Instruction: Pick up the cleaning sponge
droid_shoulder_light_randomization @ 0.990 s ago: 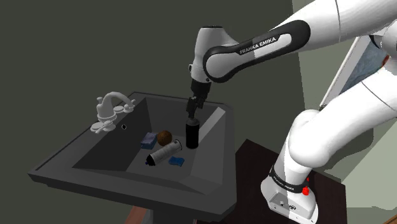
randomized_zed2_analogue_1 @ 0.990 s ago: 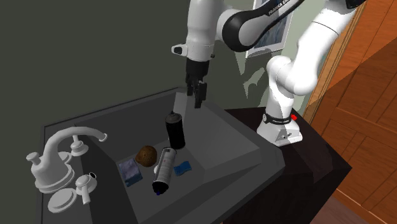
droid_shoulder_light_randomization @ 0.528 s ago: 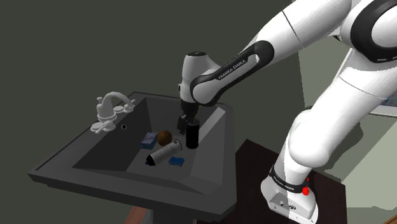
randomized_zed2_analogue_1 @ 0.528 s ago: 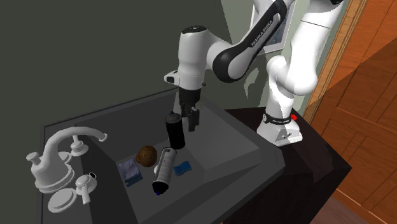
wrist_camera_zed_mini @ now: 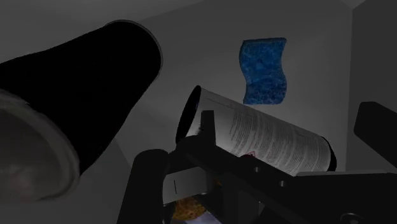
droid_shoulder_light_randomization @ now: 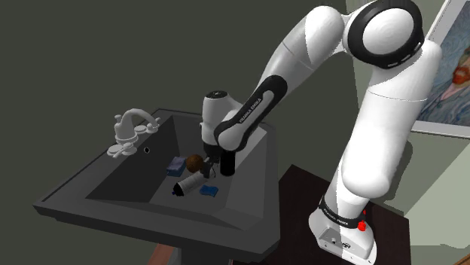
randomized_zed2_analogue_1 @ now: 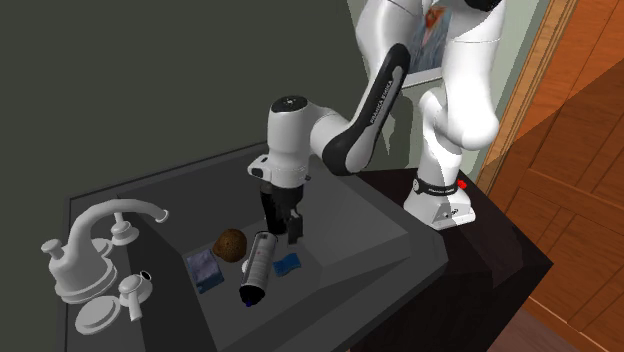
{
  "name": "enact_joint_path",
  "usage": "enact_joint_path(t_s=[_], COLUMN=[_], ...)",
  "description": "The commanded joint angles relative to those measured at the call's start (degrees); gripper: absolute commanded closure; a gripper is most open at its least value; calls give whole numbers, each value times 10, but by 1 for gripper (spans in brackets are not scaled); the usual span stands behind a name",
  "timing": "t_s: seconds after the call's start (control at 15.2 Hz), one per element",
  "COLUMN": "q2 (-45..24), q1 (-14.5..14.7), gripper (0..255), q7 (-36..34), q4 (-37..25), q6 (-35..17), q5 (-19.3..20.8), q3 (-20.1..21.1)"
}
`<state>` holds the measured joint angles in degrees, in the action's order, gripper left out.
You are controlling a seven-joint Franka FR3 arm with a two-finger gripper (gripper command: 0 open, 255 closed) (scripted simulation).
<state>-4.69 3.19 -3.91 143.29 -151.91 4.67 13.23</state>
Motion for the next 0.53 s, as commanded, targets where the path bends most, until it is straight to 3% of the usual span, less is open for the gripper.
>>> enact_joint_path(t_s=[0.0, 0.26, 0.46], q2=[-49, -145, -163], q1=[6, 32, 40], gripper=[0, 0, 0], q7=[-23, -65, -73], q4=[-14, -57, -61], q6=[-29, -71, -85], q5=[31, 86, 95], q3=[-4, -27, -36])
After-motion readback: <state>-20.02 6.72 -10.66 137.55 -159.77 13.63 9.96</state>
